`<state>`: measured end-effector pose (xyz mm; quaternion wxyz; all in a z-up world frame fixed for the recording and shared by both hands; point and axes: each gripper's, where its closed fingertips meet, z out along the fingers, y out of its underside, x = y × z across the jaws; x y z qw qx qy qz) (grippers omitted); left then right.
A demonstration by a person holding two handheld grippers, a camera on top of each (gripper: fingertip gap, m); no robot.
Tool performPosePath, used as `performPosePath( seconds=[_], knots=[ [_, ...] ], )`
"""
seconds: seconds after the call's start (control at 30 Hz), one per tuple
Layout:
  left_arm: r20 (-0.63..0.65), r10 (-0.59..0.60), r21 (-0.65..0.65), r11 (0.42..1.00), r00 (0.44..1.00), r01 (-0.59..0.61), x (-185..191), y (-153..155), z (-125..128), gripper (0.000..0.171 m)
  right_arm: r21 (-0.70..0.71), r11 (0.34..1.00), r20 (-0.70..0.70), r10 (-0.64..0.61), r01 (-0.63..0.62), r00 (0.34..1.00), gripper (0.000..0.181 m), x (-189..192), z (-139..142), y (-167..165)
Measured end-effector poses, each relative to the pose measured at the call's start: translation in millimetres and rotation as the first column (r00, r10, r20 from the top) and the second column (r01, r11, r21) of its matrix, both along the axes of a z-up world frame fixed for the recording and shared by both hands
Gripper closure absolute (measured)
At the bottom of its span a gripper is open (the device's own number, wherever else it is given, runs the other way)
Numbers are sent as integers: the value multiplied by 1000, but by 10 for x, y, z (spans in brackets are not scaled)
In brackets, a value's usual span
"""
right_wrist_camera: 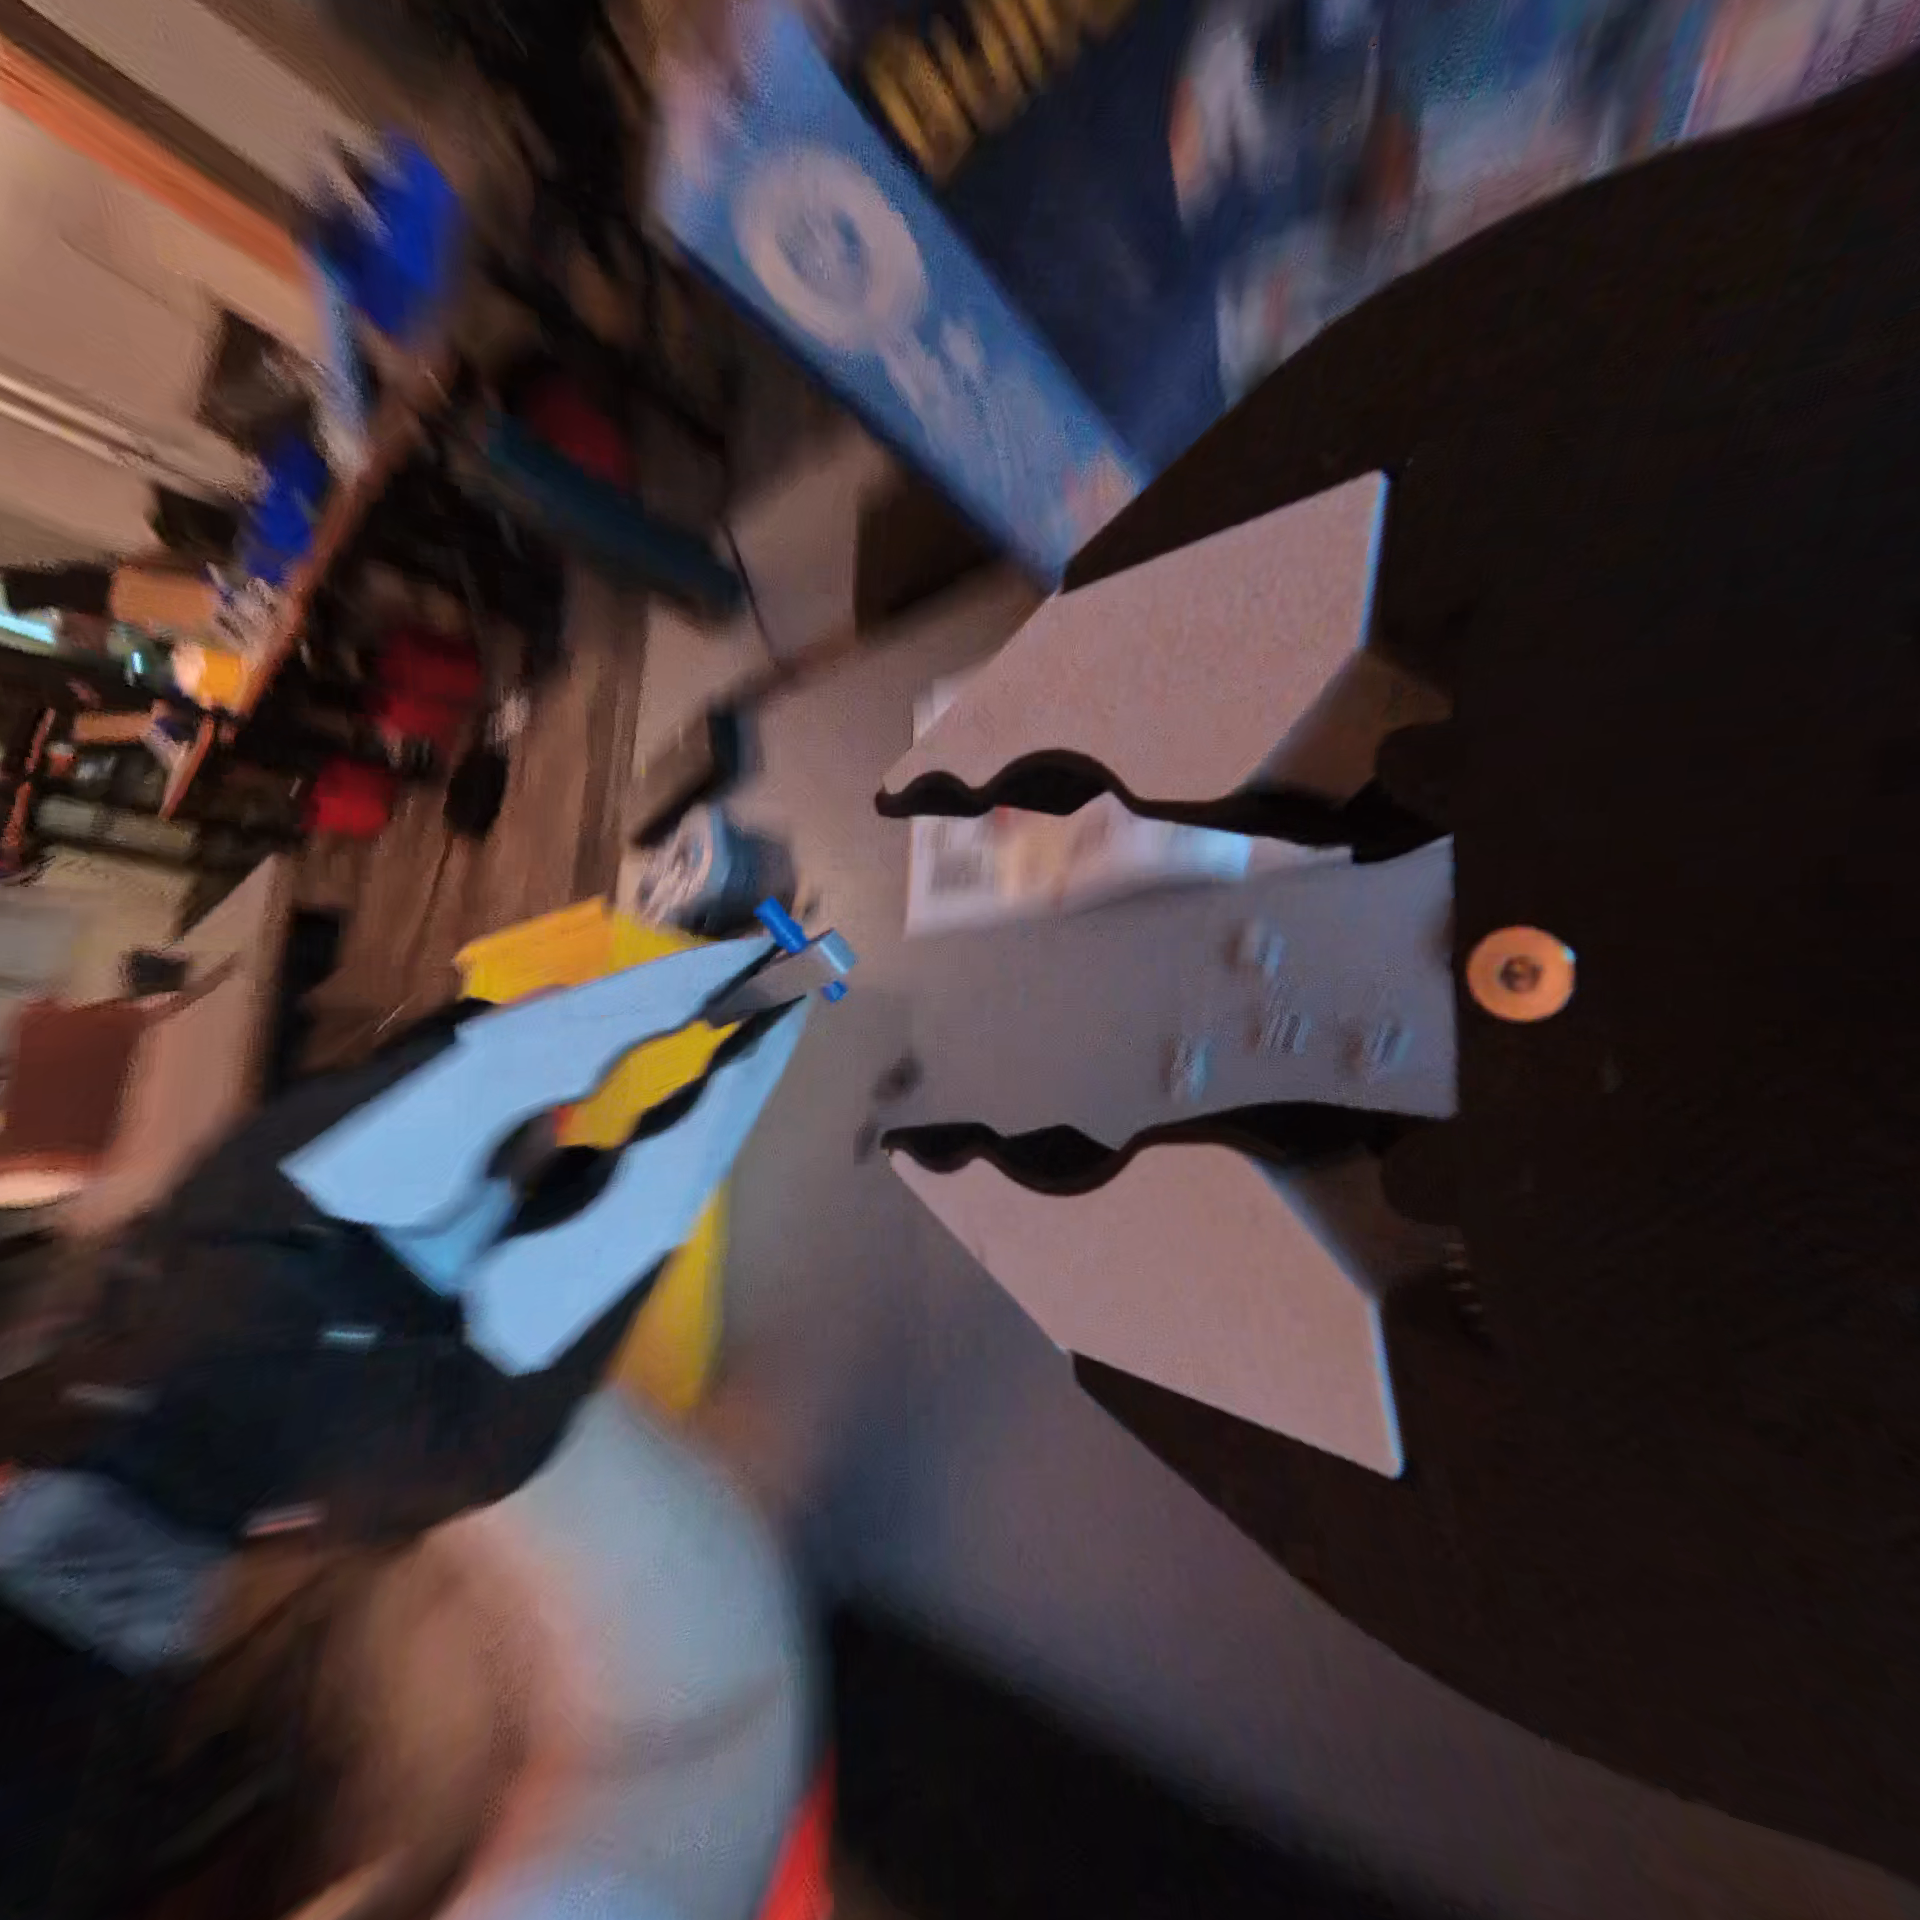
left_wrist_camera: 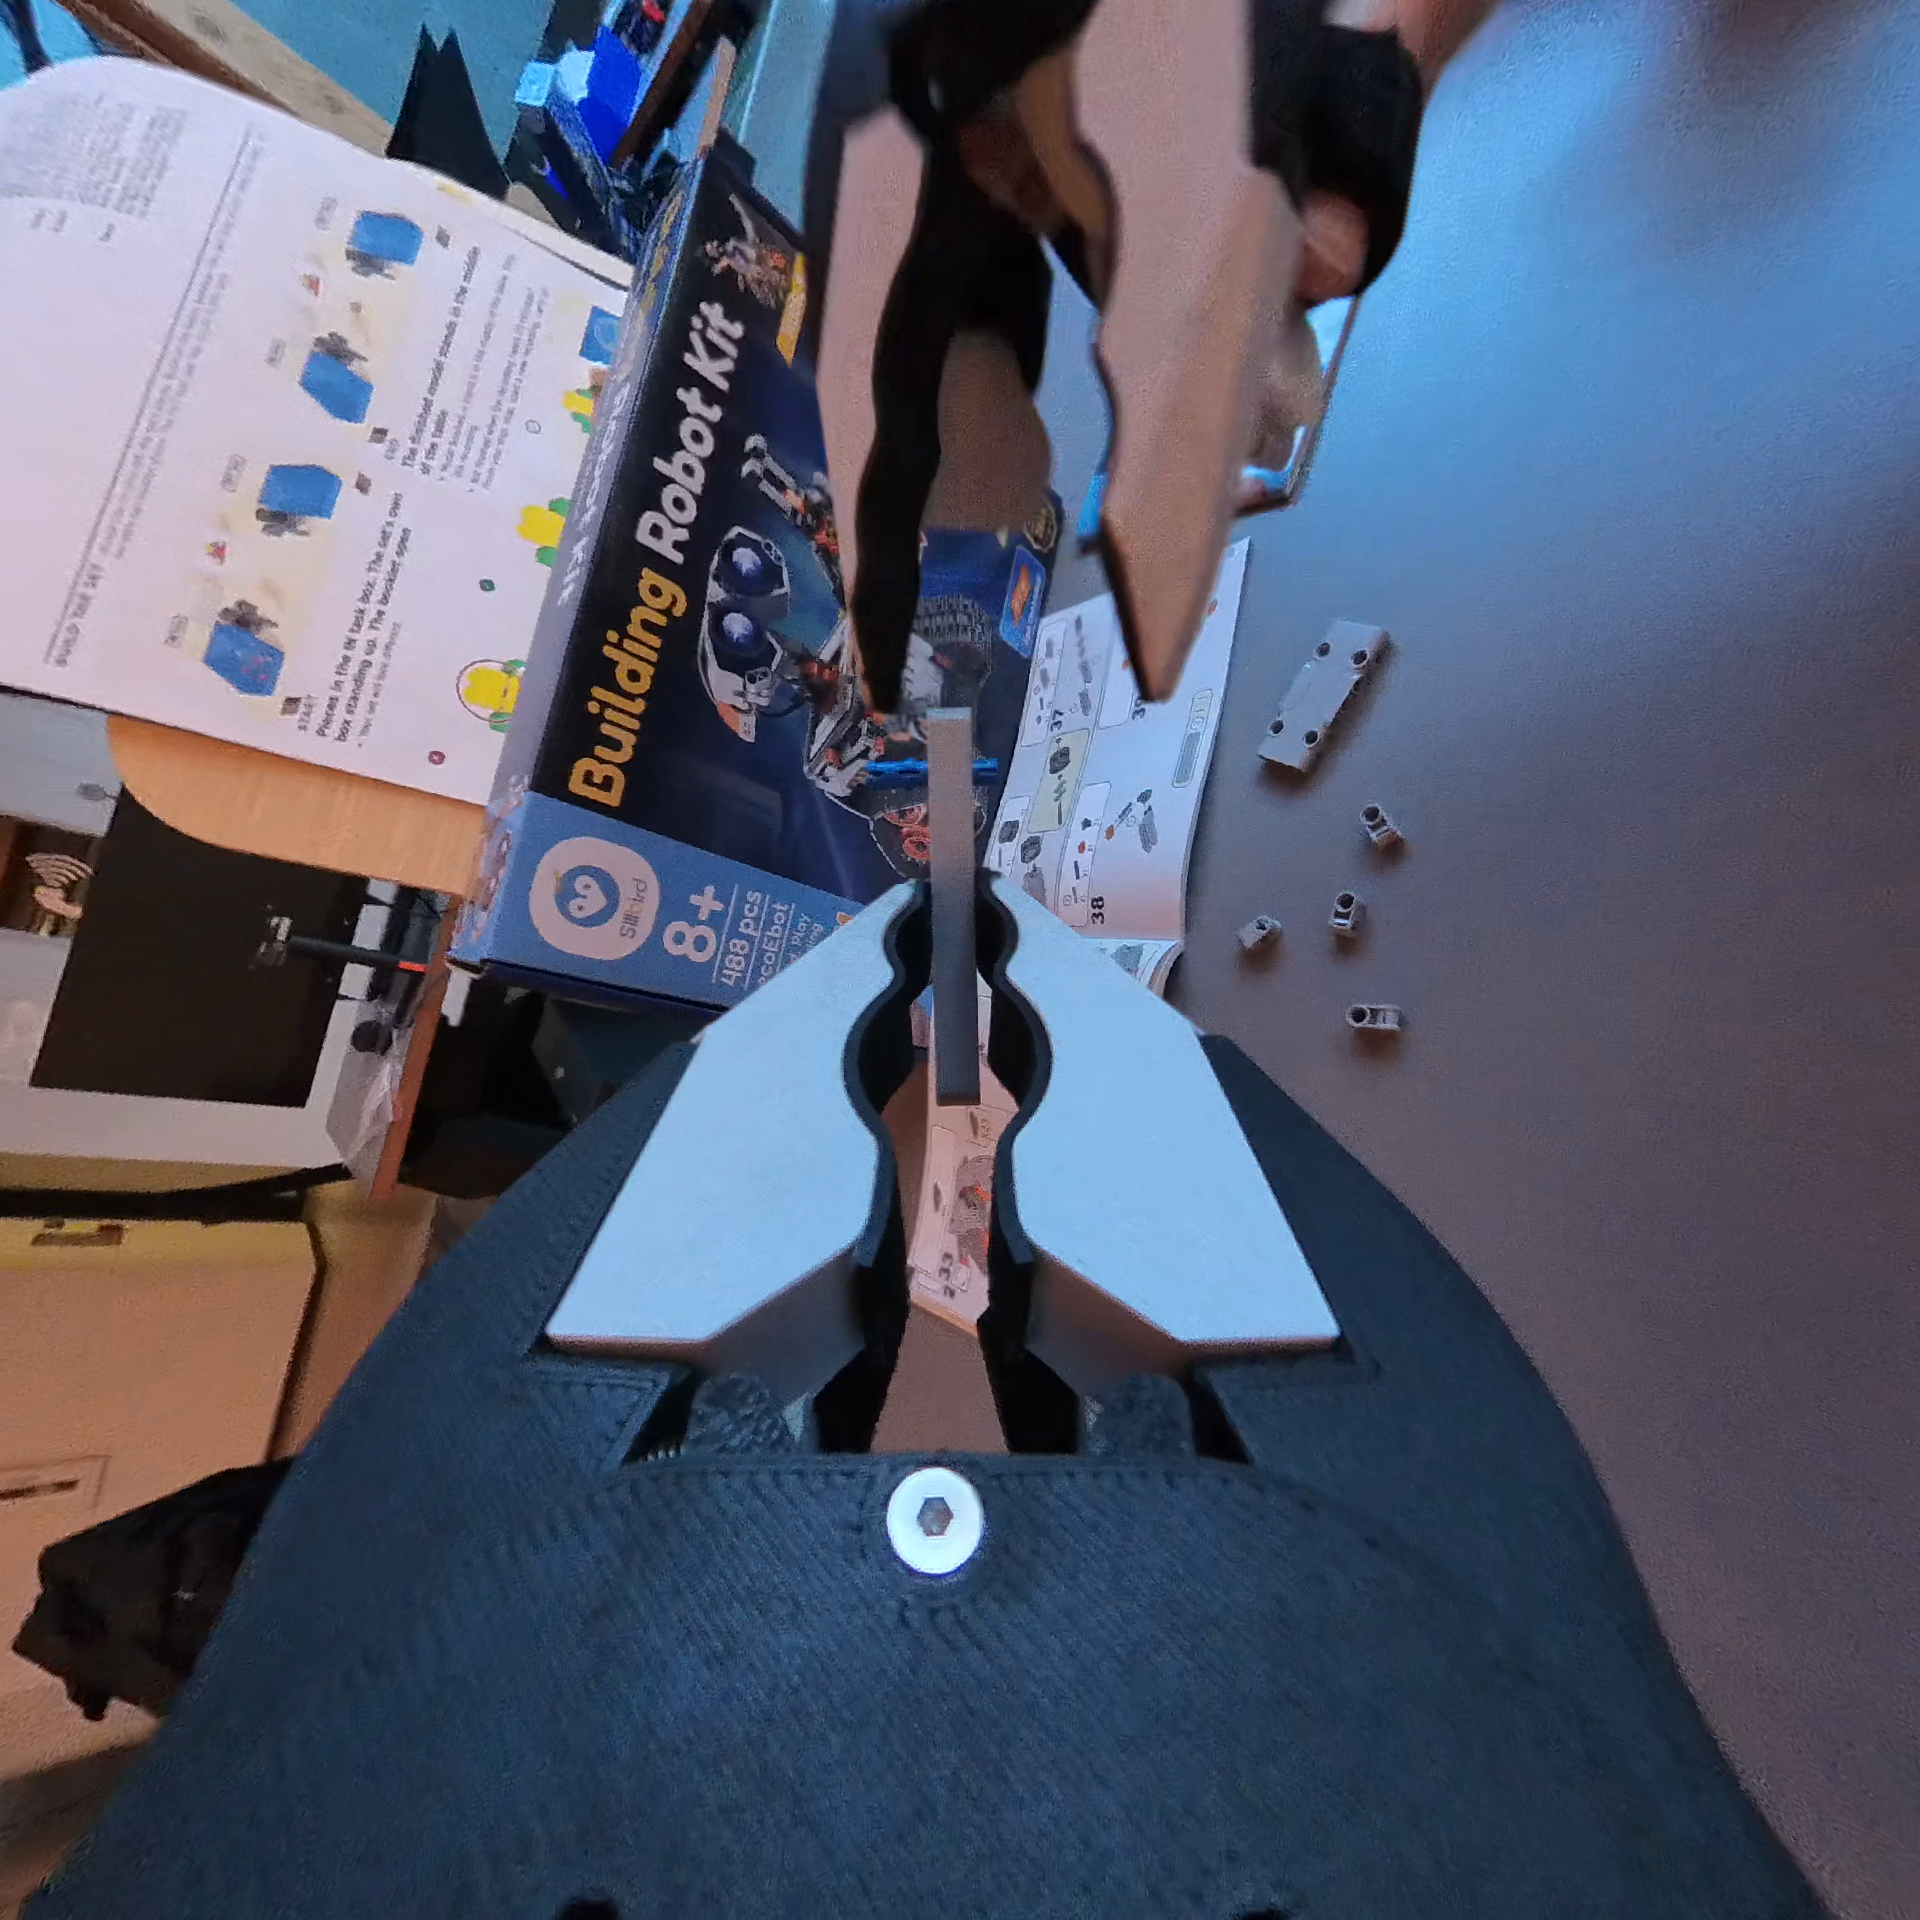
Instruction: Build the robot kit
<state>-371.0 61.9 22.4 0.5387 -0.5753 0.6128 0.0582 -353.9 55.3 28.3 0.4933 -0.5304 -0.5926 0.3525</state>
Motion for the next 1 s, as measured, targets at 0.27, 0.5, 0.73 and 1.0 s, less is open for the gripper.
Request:
performPosePath(
  seconds=[0.27,0.5,0.73,1.0],
  knots=[
    [-161,-102,-71,993,982,91,86,-225,-263,166,601,798,286,-148,-57,947,143,-52,-264,-115],
    [-229,-137,-118,987,964,112,97,-320,-395,165,622,776,390,-188,-107,901,159,-64,-430,-162],
    [-236,-161,-195,974,958,116,63,-382,-468,165,636,759,431,-202,-137,880,159,-104,-503,-223],
    [-242,-148,-165,980,959,109,41,-334,-423,166,643,761,385,-223,-87,895,161,-125,-434,-189]
  ],
)
